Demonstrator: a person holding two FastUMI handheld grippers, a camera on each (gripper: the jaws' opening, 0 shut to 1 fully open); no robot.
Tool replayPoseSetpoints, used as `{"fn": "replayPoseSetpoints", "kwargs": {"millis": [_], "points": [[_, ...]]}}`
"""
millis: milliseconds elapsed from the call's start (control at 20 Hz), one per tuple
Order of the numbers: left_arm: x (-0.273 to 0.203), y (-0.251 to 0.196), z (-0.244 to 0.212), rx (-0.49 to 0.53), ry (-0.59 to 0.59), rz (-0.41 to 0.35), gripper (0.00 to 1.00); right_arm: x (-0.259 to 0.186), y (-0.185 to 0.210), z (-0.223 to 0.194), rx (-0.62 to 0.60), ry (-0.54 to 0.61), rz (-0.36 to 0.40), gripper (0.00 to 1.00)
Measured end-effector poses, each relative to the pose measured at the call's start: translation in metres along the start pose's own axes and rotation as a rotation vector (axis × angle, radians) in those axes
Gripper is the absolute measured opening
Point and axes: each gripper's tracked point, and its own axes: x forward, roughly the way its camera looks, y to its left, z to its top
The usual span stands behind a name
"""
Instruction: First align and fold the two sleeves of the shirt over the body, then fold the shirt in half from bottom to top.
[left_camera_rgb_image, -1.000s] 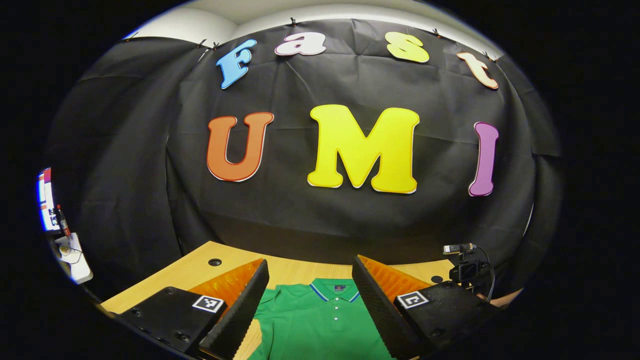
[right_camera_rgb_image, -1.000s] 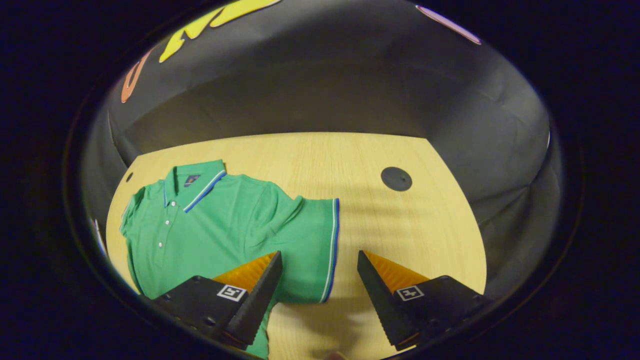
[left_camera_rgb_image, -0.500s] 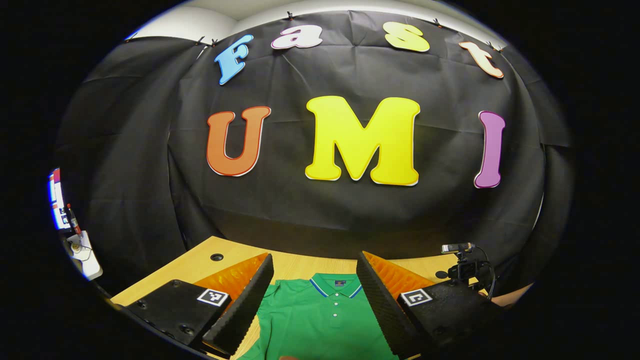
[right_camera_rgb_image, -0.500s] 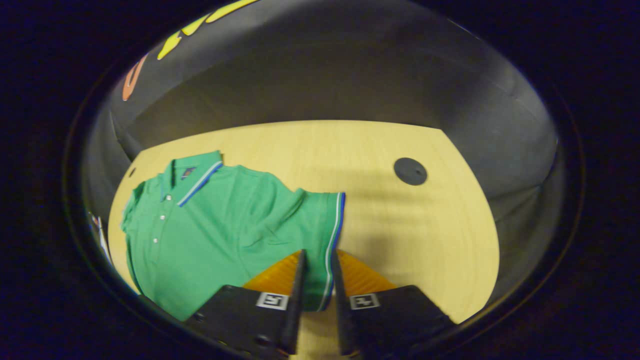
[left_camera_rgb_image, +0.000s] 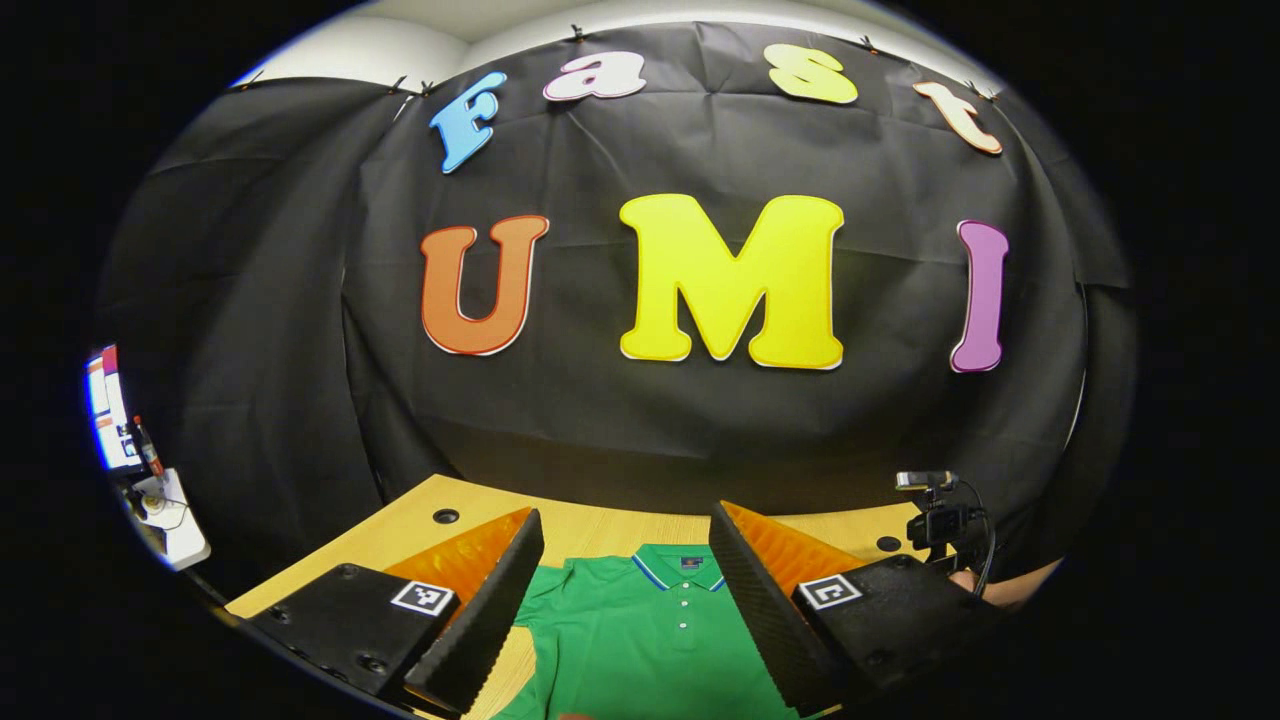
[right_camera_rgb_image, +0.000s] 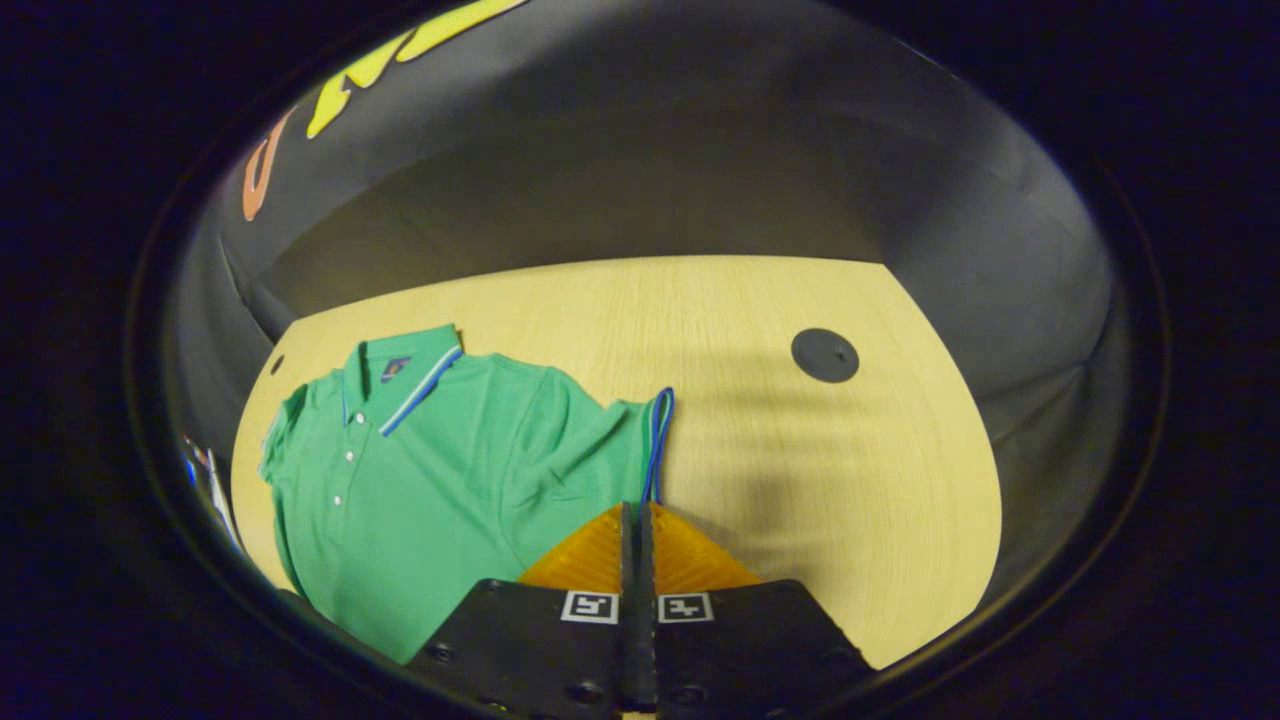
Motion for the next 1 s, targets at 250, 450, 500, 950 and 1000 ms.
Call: {"fn": "replayPoseSetpoints", "kwargs": {"millis": [250,450,500,950,1000], "points": [[0.003,0.027,-0.003,-0.019,0.000,-0.003,1.00,-0.005,-0.009,-0.009,-0.033,0.026,-0.080,0.00],[0.009,0.041,-0.010,-0.014,0.013,0.000,1.00,-0.001,-0.018,-0.014,-0.043,0.054,-0.123,0.46],[0.008,0.041,-0.010,-0.018,0.016,-0.002,1.00,0.003,-0.017,-0.017,-0.039,0.073,-0.112,0.51],[0.017,0.027,-0.018,-0.017,0.034,-0.019,1.00,0.020,-0.012,-0.024,-0.015,0.145,-0.073,0.19],[0.018,0.023,-0.019,-0.019,0.038,-0.026,1.00,0.011,-0.008,-0.023,-0.019,0.140,-0.082,0.01]]}}
